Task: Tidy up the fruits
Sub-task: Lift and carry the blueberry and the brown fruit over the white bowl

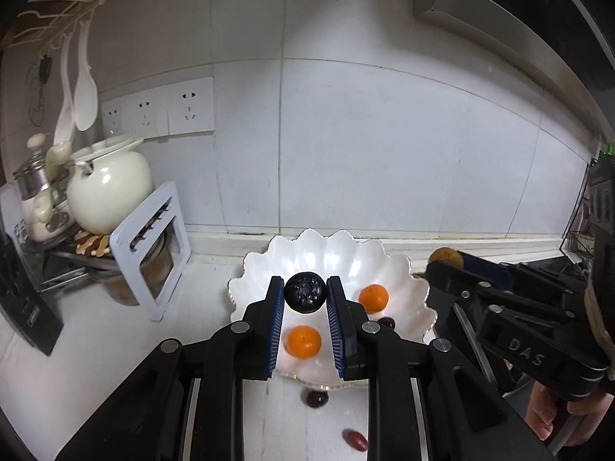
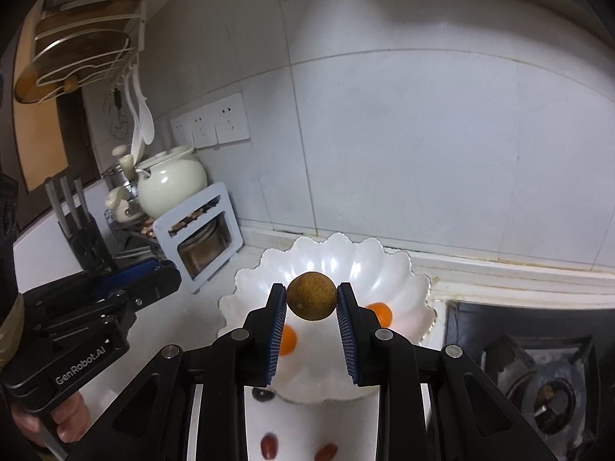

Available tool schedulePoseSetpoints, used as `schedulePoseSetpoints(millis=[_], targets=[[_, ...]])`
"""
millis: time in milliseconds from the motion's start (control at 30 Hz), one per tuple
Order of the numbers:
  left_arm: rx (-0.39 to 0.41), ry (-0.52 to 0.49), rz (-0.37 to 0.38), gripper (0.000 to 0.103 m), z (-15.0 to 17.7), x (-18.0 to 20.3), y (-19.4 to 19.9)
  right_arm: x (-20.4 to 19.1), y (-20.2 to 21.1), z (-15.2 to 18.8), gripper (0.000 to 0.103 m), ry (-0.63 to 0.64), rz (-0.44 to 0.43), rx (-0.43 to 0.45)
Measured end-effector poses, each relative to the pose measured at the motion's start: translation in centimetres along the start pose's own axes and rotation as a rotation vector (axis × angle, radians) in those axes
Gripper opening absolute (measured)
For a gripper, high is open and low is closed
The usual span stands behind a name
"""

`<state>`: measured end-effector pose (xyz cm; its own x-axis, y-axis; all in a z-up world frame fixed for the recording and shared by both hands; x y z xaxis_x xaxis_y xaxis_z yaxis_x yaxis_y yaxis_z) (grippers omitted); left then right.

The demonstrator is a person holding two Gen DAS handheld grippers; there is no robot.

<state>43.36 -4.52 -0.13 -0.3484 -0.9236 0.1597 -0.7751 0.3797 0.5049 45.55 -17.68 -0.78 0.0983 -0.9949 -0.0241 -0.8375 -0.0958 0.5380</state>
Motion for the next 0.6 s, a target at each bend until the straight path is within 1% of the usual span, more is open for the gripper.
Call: schedulePoseSetpoints(millis=[267,467,600], targets=[[-0.078,0.022,0.01,0.023,-1.5,-1.3,-3.9,0.2,-4.2,-1.5,0.029,0.023,0.01,-0.073],[-0.129,0.049,-0.011,0.023,-1.9,-2.5,-7.0,0.3,-7.2,-2.0,0.029,0.041,0.014,-0.14],[-0.182,0.058,-0.016,0.023,-1.8,-3.0,-9.4,0.4,-9.3,-2.3,0.029,0.053,0.02,-0.188]])
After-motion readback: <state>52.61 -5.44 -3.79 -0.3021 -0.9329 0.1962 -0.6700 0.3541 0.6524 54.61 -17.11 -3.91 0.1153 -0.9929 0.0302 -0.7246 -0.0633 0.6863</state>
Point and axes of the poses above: each gripper's, at about its wrist camera, not at the fingertips, and y roughly against the way its jaws point, x to its right, z to its underside, the point moved 5 cm from there along -y, roughly the way its jaws point, and after that the axes turned 12 degrees about z, right-handed, at the moved point
